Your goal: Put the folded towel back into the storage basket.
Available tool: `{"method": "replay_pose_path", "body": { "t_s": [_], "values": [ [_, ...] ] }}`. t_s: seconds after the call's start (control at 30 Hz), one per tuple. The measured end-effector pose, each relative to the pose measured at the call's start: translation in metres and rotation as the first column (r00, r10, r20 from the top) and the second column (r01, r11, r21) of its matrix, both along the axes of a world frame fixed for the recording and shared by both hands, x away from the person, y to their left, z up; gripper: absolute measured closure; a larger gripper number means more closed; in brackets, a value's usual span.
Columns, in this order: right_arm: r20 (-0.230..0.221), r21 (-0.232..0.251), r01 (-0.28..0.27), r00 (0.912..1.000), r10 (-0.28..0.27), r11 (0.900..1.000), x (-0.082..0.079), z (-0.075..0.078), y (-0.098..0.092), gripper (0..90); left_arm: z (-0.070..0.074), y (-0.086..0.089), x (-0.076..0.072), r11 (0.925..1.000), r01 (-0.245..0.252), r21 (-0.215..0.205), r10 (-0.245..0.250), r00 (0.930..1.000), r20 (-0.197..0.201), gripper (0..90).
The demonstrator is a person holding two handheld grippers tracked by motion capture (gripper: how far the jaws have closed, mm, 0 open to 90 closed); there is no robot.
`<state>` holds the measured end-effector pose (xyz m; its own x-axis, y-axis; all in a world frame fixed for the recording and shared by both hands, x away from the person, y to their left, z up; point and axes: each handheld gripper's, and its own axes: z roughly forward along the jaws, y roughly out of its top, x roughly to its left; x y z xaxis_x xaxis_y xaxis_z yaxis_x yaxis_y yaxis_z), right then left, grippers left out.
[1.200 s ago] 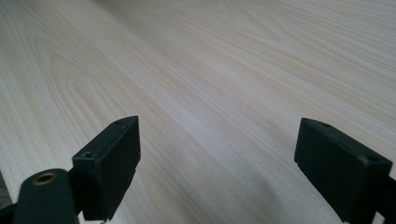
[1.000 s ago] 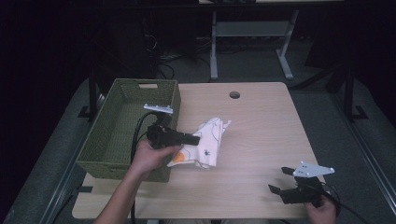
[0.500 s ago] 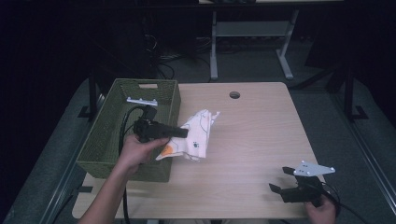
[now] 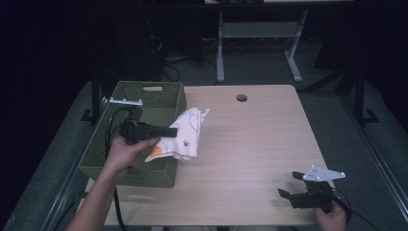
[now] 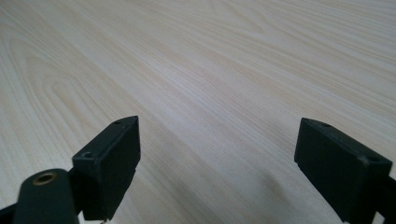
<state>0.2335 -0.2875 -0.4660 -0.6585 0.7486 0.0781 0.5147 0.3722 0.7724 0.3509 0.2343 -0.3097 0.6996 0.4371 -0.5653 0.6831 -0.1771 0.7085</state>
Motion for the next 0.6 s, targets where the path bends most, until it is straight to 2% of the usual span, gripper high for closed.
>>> {"method": "replay_pose_path", "body": {
  "t_s": [0.23, 0.27, 0.6],
  "values": [
    [-0.001, -0.002, 0.004, 1.0, -0.004, 1.0, 0.001, 0.0, 0.0, 14.0, 0.004, 0.018, 0.002, 0.9989, -0.045, 0.017, 0.045, 0.999, -0.005, 80.7],
    [0.0, -0.002, 0.002, 1.0, -0.002, 1.0, 0.001, 0.0, 0.0, 14.0, 0.005, 0.024, 0.002, 0.9981, -0.053, 0.031, 0.053, 0.9986, -0.007, 80.8],
    [0.001, -0.013, -0.001, 1.0, 0.001, 1.0, 0.001, 0.0, 0.004, 14.0, 0.006, 0.049, 0.003, 0.9958, -0.09, 0.016, 0.091, 0.9958, -0.015, 81.0]
  ]
}}
